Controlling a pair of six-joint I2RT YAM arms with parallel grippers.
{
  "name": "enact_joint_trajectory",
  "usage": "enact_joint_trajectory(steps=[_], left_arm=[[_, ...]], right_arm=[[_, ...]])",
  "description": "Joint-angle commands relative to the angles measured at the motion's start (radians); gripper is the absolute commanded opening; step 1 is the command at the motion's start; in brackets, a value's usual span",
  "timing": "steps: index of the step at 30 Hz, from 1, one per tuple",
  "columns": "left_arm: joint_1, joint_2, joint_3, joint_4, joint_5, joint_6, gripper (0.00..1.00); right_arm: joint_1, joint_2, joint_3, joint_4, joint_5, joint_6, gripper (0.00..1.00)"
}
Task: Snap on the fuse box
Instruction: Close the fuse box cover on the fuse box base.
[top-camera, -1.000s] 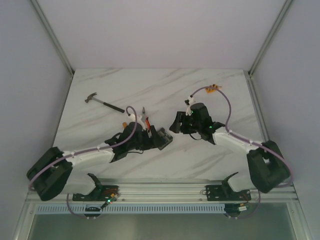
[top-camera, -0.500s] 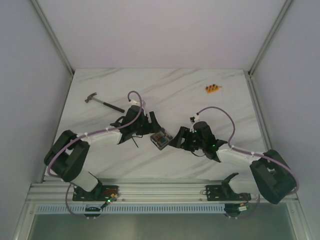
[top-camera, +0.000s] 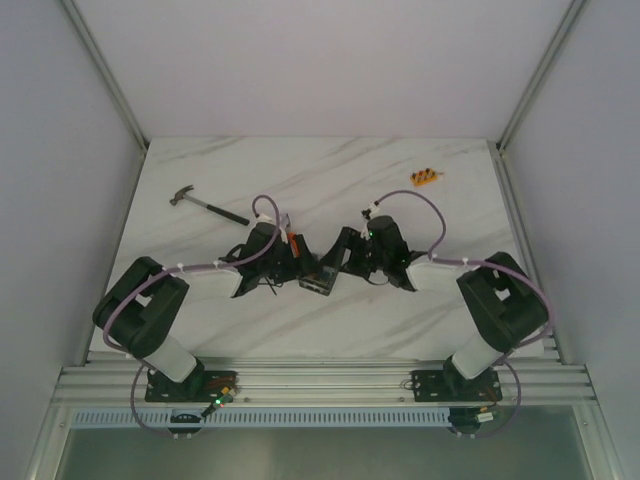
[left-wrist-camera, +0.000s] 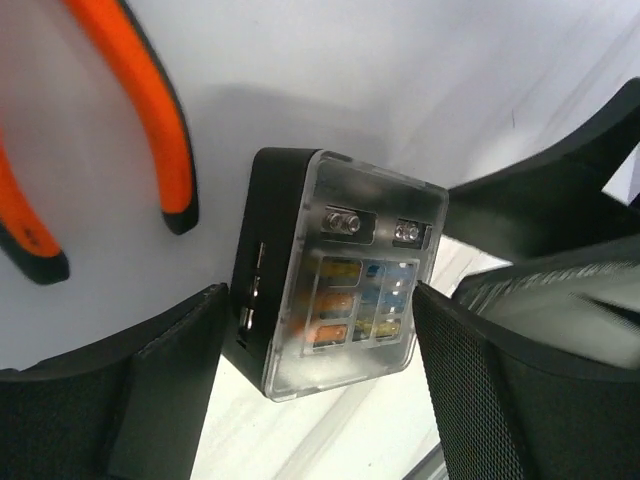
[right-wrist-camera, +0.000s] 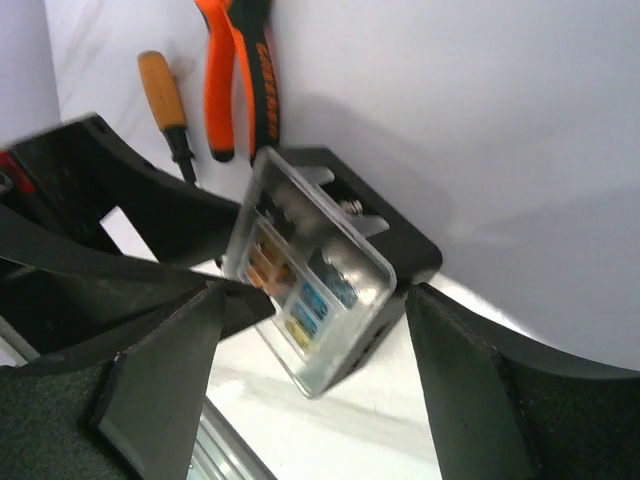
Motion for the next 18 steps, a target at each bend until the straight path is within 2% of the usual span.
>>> enact_joint_trajectory(steps=[1, 4, 8, 14, 18], left_arm=[[-0.022, -0.022, -0.064, 0.131, 0.093, -0.099, 0.85], [-0.034, -0.013, -0.097, 0.204, 0.097, -0.151, 0.85], [-0.058, 0.000, -0.101, 0.219, 0.073, -0.190, 0.85], [-0.110, -0.016, -0.102, 0.219, -0.027, -0.219, 0.87], [-0.151, 0.045, -0.049, 0.255, -0.052, -0.237, 0.87]], right_arm=[[-0.035, 0.092, 0.139, -0.018, -0.028, -0.090, 0.80], [-0.049, 0.146, 0.223, -0.058, -0.034, -0.153, 0.80], [-0.073, 0.127, 0.231, -0.111, 0.038, -0.205, 0.82], [-0.127, -0.031, 0.085, -0.143, 0.135, -0.202, 0.84], [-0.131, -0.155, -0.020, -0.147, 0.165, -0.173, 0.85]])
